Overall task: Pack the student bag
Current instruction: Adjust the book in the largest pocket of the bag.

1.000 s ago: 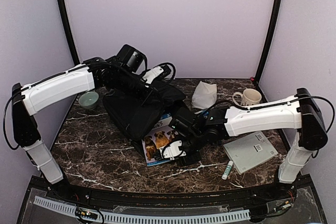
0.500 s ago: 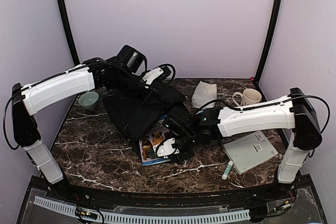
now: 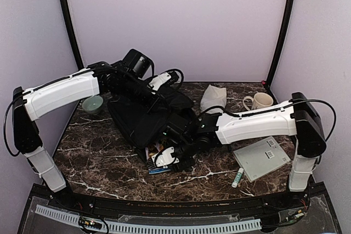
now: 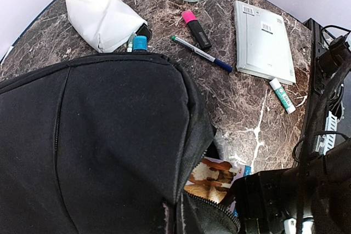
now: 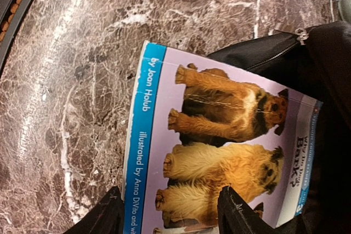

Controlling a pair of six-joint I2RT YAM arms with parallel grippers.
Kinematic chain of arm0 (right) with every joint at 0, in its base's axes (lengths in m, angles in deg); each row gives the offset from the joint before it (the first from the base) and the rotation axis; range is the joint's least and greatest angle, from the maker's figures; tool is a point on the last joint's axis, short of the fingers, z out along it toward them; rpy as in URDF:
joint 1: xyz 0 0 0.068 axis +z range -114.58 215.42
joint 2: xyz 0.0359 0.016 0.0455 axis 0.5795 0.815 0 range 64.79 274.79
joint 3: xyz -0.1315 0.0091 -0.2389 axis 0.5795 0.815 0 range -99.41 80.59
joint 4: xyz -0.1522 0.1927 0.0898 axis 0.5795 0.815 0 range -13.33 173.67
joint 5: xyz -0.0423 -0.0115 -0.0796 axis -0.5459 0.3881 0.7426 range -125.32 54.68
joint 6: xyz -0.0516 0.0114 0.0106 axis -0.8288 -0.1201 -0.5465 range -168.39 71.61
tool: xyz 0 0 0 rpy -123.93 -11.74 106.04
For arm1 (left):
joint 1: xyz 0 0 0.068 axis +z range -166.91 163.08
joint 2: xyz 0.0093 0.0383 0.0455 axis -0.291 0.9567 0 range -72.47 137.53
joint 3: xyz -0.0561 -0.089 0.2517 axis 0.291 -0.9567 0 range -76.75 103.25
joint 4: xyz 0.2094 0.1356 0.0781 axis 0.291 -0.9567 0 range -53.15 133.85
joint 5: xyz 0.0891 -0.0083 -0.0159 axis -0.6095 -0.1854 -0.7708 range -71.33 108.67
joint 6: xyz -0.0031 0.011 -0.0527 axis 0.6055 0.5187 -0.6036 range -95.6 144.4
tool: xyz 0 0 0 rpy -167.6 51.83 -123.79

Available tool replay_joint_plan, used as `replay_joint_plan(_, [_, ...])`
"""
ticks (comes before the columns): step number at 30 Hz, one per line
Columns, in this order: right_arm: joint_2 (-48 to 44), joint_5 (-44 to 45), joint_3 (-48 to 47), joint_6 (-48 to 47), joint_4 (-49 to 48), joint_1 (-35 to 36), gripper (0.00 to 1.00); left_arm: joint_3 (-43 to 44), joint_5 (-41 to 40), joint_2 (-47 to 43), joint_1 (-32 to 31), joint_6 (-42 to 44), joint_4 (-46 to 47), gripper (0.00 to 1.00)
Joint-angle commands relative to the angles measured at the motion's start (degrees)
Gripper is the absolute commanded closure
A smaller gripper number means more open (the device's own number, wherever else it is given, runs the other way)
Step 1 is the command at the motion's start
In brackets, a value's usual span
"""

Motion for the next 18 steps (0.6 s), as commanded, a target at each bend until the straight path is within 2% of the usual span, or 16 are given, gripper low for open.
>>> replay_joint_plan(1, [1.4,-0.2,-1.8,-1.2,1.3,0.5,0.42,-0.7,1.1,-3.9,-0.3,1.0,3.1,1.00])
replay_joint_plan(6, [2.1,-1.8,-2.5,-1.7,3.3,0.6,0.39,-0.9,1.3,-3.9,-0.3,1.1,2.9,1.00])
replay_joint_plan(9, [3.1,-0.2,-2.5,-1.6,2.6,0.6,0.33,-1.1,1.6,-3.9,-0.3,1.1,3.0,1.00])
replay_joint_plan(15, [5.0,10.7,-1.3,-0.7,-6.6,0.2,0.38,-1.2,2.7,-3.8,-0.3,1.3,2.9,1.00])
replay_joint_plan(18, [6.4,12.5,-4.4,-0.7,-6.1,-1.1,0.44,-1.2,3.1,-3.8,-0.3,1.3,2.7,1.00])
